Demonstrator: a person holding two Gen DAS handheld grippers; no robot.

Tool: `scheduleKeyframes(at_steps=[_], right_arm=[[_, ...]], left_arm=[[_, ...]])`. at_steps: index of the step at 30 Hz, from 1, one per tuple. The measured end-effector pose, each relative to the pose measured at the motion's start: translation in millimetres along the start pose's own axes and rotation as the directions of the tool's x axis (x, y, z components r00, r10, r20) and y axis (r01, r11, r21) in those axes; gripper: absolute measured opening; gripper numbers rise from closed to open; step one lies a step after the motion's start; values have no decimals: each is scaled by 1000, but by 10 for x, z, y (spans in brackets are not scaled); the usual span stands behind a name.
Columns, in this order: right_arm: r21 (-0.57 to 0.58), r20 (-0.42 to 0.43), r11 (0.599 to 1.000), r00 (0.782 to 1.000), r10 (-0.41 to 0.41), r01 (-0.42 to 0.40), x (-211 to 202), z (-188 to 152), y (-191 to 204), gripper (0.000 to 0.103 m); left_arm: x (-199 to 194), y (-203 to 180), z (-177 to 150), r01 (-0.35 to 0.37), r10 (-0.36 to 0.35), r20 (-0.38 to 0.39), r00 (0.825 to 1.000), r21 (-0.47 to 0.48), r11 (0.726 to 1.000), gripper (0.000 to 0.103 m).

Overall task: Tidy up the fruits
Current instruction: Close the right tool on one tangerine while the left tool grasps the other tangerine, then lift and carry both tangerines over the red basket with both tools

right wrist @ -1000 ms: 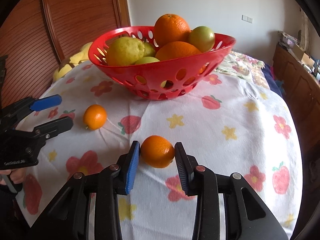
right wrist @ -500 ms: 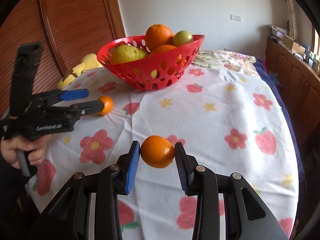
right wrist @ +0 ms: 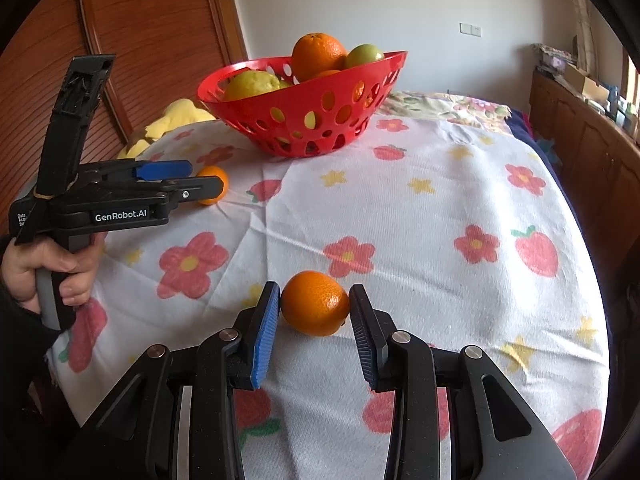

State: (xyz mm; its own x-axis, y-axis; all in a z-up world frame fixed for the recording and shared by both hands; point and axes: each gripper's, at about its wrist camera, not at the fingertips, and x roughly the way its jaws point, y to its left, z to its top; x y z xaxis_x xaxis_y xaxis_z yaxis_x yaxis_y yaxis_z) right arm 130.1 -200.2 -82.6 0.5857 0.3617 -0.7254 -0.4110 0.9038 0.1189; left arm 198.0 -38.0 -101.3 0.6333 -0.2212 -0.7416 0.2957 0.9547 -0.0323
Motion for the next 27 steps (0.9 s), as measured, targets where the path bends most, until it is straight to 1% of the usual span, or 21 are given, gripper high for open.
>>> scheduleKeyframes(at_steps=[5, 8, 14, 19, 22, 27], right_arm=[[2, 1, 1000, 1000, 2, -2, 4, 0, 4, 35], [2, 2, 1000, 1000, 1, -1, 6, 0, 10, 35], [1, 3, 1000, 1000, 1, -1, 11, -3, 12, 35], [1, 4, 1000, 1000, 0, 0, 6, -8, 15, 36], [0, 5, 1000, 1000, -3, 3, 0, -1, 14, 35], [0, 22, 1000, 1000, -8, 8, -56, 57, 5, 35]], left_arm=[[43, 7, -36, 3, -3, -19, 1000, -8, 1000, 50], [30, 27, -48, 13, -14, -19, 1000, -18, 1000, 36], [-37, 12, -74, 24, -24, -10, 1000, -14, 1000, 35], [-178, -16, -58, 31, -31, 20, 999, -7, 999, 35], [-303, -33, -28, 37, -37, 52, 998, -2, 999, 35], [-530, -45, 125, 42, -43, 110, 993, 15, 999, 35]])
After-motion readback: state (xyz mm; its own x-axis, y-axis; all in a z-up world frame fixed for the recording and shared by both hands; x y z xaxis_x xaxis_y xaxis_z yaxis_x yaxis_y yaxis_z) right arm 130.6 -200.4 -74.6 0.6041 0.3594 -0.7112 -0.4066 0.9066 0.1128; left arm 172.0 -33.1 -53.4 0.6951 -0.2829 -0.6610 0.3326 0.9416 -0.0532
